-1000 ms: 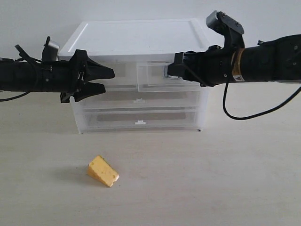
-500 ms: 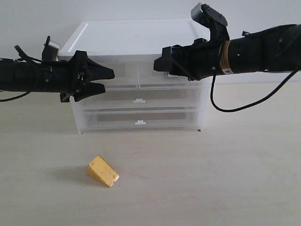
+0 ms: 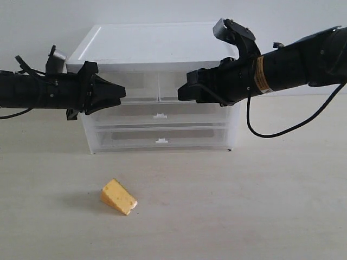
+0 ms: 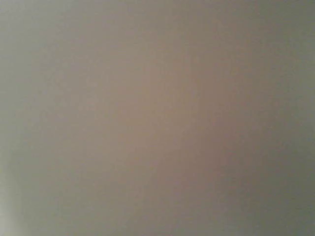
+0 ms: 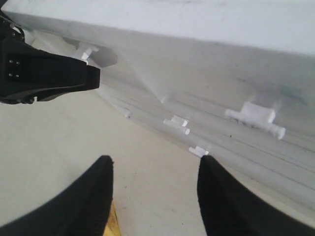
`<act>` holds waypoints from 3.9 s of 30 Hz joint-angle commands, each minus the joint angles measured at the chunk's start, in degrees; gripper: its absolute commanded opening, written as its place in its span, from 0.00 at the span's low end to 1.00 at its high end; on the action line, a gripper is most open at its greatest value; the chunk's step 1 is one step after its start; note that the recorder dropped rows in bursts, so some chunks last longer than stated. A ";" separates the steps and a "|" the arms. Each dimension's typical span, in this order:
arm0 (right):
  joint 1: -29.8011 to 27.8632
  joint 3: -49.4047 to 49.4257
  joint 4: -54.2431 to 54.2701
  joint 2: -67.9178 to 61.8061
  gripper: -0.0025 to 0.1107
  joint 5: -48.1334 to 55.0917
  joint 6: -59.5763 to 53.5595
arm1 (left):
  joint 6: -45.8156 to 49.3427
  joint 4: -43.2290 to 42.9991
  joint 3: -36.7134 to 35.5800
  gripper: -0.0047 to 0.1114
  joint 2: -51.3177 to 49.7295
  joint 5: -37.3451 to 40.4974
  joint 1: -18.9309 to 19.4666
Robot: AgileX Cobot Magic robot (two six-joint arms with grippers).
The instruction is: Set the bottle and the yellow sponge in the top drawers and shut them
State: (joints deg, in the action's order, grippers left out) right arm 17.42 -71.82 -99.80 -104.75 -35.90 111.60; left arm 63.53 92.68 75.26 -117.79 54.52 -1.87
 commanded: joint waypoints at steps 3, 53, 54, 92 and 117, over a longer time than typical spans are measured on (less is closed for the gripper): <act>-0.27 -0.21 -0.14 0.21 0.44 -0.22 0.27 | 0.36 4.93 0.41 0.23 0.13 3.03 4.04; -0.27 -0.21 -0.14 0.21 0.44 0.49 0.27 | -0.13 7.27 1.43 0.07 -4.33 12.40 4.54; -0.27 -0.21 -0.14 0.21 0.44 0.49 0.27 | -0.13 7.27 1.43 0.07 -4.33 12.51 4.54; 0.30 -0.21 4.16 0.10 0.44 9.62 0.50 | 5.48 6.92 -11.23 0.07 5.68 15.44 4.65; 7.20 -4.85 39.98 -6.59 0.44 19.36 -18.90 | 6.14 5.59 -11.72 0.07 5.76 15.44 4.65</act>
State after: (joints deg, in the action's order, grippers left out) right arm 25.78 -74.27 -64.06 -110.25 -19.76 94.67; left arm 69.08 98.49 63.83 -113.50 65.55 3.21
